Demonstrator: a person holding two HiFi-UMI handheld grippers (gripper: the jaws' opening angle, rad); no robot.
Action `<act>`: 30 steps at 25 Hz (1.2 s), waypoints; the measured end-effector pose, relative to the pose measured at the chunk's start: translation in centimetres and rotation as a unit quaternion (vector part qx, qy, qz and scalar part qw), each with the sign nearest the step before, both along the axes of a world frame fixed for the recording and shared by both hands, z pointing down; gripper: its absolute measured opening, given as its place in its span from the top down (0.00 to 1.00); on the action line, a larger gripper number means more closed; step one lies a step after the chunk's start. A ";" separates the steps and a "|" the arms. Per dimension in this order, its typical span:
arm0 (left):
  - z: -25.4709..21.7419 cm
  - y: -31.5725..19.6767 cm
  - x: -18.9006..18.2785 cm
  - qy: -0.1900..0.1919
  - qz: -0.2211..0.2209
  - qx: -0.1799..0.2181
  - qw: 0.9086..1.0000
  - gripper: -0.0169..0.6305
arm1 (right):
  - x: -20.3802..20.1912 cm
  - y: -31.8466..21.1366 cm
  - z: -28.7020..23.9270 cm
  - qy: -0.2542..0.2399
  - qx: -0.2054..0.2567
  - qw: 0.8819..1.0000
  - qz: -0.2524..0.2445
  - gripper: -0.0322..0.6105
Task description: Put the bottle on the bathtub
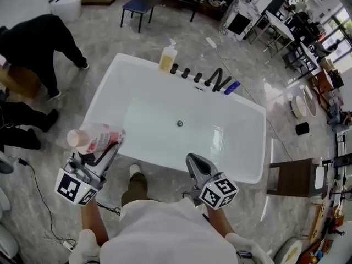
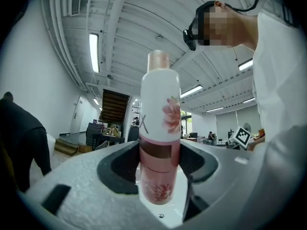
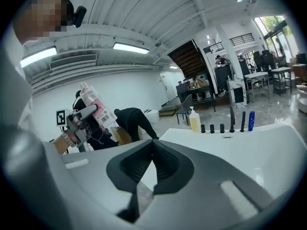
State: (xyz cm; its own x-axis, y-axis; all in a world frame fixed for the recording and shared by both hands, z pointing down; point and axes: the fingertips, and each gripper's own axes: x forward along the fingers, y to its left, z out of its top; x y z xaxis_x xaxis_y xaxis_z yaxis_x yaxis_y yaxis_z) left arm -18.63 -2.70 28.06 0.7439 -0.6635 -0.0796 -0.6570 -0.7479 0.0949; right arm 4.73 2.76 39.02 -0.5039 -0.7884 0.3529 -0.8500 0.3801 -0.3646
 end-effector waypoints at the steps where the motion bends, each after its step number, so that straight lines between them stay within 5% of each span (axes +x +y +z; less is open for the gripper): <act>1: 0.3 -1.1 -0.4 -0.001 0.002 -0.004 1.000 0.60 | -0.7 -1.0 0.2 0.002 -0.004 1.000 -0.001 0.93; 7: 0.7 -6.1 -0.7 -0.018 0.019 -0.020 0.999 0.60 | -2.3 -5.5 0.5 0.011 -0.016 1.000 0.003 0.93; 14: 1.1 -11.2 2.9 -0.030 0.027 -0.020 0.999 0.60 | 0.2 -10.4 2.0 -0.005 -0.015 1.000 0.001 0.93; 24: 1.9 -13.5 7.1 -0.045 0.009 -0.038 0.998 0.60 | 5.3 -13.3 3.5 -0.032 -0.025 0.999 0.005 0.93; 30: 4.1 -16.4 6.9 -0.041 0.008 -0.047 0.998 0.60 | 4.4 -13.4 5.7 -0.032 -0.051 0.998 0.005 0.93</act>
